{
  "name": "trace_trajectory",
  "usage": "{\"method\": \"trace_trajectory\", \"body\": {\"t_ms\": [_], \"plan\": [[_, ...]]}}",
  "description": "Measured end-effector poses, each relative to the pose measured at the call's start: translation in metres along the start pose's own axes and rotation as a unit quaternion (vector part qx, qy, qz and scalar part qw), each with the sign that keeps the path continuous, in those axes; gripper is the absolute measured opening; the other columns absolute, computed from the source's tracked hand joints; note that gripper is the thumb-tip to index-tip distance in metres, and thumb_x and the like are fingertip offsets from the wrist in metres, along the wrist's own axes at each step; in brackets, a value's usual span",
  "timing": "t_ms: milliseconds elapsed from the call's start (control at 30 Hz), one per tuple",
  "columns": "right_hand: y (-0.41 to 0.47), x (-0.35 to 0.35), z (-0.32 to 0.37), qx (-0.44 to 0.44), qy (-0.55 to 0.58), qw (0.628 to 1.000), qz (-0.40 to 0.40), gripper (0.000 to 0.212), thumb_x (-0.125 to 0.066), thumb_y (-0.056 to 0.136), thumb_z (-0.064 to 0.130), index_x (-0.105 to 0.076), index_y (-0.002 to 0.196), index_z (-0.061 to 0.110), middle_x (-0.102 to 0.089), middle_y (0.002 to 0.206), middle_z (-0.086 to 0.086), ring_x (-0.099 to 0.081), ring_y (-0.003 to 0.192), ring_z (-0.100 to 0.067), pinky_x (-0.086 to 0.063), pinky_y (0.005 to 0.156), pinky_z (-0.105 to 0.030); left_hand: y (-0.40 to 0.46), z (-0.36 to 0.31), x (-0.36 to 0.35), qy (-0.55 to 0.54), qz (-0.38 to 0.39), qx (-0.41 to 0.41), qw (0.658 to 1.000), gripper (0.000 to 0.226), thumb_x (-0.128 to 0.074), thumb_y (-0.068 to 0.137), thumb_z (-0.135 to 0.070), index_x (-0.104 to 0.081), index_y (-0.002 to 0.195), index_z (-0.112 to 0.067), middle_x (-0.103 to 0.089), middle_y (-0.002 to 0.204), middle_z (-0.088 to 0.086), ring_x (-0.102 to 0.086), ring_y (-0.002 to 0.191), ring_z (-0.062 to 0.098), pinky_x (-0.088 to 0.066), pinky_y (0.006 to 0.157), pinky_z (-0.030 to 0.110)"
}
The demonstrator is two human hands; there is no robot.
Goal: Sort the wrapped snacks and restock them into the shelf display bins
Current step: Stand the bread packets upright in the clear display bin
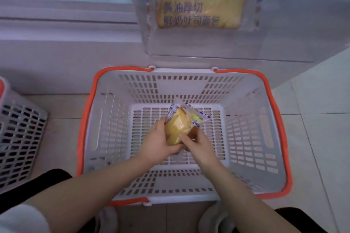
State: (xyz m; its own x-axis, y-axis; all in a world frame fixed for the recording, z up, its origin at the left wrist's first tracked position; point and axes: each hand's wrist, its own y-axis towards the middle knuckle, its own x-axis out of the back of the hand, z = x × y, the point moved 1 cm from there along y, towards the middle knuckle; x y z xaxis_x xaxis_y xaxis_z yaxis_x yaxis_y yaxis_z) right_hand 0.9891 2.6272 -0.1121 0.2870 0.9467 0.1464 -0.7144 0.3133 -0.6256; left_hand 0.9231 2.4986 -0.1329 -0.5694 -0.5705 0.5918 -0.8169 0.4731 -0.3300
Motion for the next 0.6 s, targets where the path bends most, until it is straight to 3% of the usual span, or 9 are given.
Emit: {"method": "trace_trajectory", "body": {"t_ms": [100, 233, 300, 400, 500, 600], "plan": [[-0.009, -0.001, 0.011, 0.037, 0.002, 0.998, -0.042, 0.018, -0.064, 0.085, 0.025, -0.060, 0.103, 0.023, -0.068, 0.098, 0.003, -0.065, 0.091, -0.013, -0.053, 0.080, -0.032, -0.012, -0.015, 0.020, -0.071, 0.037, -0.011, 0.997, 0.093, -0.073, 0.071, -0.045, -0.022, 0.143, -0.016, -0.044, 0.136, 0.000, -0.051, 0.110, 0.007, -0.044, 0.089, 0.017], [-0.024, 0.016, 0.028, 0.135, -0.142, 0.980, -0.033, 0.015, -0.065, 0.084, 0.023, -0.057, 0.094, 0.029, -0.063, 0.085, 0.014, -0.061, 0.080, -0.004, -0.048, 0.066, -0.018, -0.023, -0.034, 0.059, -0.002, -0.102, -0.094, 0.990, 0.063, -0.057, 0.089, -0.033, -0.031, 0.141, -0.009, -0.030, 0.145, 0.006, -0.033, 0.133, 0.017, -0.025, 0.111, 0.028], [-0.033, 0.024, 0.037, 0.177, -0.256, 0.950, 0.001, 0.013, -0.065, 0.081, 0.021, -0.058, 0.092, 0.023, -0.061, 0.080, 0.012, -0.059, 0.074, -0.007, -0.046, 0.064, -0.020, -0.027, -0.049, 0.081, 0.034, -0.137, -0.150, 0.978, 0.053, -0.057, 0.090, -0.028, -0.040, 0.137, -0.010, -0.036, 0.143, 0.005, -0.031, 0.133, 0.017, -0.018, 0.108, 0.021], [-0.051, 0.032, 0.056, 0.225, -0.366, 0.901, 0.060, 0.010, -0.065, 0.078, 0.022, -0.059, 0.086, 0.024, -0.061, 0.082, 0.004, -0.057, 0.077, -0.015, -0.047, 0.070, -0.033, -0.034, -0.072, 0.108, 0.074, -0.058, -0.228, 0.969, 0.041, -0.060, 0.088, -0.029, -0.055, 0.127, -0.015, -0.053, 0.132, 0.001, -0.044, 0.123, 0.011, -0.025, 0.102, 0.018], [-0.074, 0.033, 0.082, 0.260, -0.401, 0.874, 0.084, 0.017, -0.065, 0.077, 0.022, -0.053, 0.078, 0.033, -0.059, 0.078, 0.008, -0.055, 0.073, -0.011, -0.046, 0.067, -0.033, -0.047, -0.088, 0.124, 0.075, 0.046, -0.264, 0.960, 0.034, -0.067, 0.084, -0.025, -0.064, 0.114, -0.012, -0.064, 0.114, 0.002, -0.056, 0.103, 0.009, -0.042, 0.092, 0.022], [-0.093, 0.033, 0.101, 0.288, -0.410, 0.863, 0.071, 0.021, -0.066, 0.077, 0.021, -0.050, 0.079, 0.035, -0.055, 0.078, 0.012, -0.054, 0.077, -0.014, -0.046, 0.070, -0.032, -0.061, -0.099, 0.131, 0.069, 0.024, -0.286, 0.955, 0.028, -0.070, 0.081, -0.020, -0.066, 0.107, -0.010, -0.065, 0.102, -0.002, -0.057, 0.093, 0.008, -0.043, 0.084, 0.019]]}}
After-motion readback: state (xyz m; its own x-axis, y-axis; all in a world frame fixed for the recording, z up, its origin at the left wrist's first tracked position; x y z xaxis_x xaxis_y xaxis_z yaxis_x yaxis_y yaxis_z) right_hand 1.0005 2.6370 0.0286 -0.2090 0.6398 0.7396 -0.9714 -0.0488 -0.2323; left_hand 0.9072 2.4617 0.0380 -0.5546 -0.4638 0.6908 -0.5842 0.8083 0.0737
